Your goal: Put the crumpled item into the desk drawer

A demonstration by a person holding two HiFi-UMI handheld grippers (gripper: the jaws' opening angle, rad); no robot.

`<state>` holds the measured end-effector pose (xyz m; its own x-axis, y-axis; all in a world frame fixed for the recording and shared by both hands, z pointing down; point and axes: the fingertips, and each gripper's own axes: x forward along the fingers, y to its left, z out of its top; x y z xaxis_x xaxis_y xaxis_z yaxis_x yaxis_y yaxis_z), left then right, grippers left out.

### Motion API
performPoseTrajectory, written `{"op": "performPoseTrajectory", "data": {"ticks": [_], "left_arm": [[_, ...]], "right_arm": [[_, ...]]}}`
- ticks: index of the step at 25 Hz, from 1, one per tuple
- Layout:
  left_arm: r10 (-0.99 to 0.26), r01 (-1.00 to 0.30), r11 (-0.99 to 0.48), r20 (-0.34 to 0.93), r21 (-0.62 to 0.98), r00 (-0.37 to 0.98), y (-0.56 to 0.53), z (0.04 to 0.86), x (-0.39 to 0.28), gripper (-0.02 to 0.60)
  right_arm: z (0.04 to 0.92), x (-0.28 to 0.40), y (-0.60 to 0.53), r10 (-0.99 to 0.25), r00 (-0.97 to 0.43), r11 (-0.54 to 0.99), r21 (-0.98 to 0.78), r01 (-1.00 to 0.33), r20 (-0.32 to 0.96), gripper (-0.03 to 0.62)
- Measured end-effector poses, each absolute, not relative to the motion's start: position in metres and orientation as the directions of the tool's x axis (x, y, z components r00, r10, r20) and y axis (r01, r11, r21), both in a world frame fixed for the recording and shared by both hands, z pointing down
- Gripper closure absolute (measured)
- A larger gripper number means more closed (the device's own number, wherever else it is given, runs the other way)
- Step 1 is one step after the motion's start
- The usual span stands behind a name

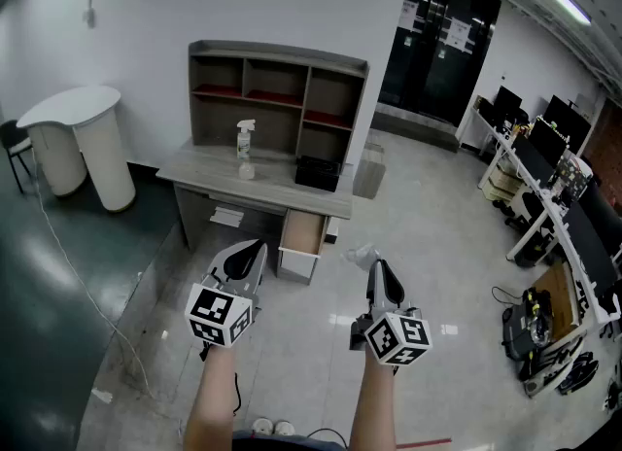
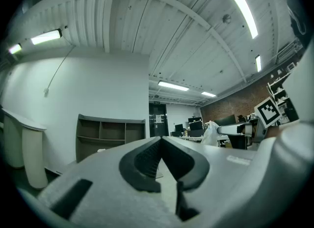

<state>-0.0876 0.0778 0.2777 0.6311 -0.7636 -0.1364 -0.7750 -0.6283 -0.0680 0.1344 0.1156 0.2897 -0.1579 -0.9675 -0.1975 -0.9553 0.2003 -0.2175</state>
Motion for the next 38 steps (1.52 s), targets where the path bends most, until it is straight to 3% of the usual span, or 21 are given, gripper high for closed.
{"op": "performPoseTrajectory", "data": {"ticks": [29,38], "left_arm": [[-0.810,-0.816,-0.575,-0.097,-0.059,0.578,0.079,0.310,-0.078,0.581],[-0.818,-0.820,-0.570,-0.067,-0.048,0.572,0.035,0.326,-0.063,0.581]], "right_arm": [[0.318,0.163,0.100,-0.956,-0.212,0.265,-0.293,-0.918,-0.202,0.574],[0.334,0.181,0.054,-0.961,-0.213,0.259,-0.308,-0.916,-0.174,0.574]]}}
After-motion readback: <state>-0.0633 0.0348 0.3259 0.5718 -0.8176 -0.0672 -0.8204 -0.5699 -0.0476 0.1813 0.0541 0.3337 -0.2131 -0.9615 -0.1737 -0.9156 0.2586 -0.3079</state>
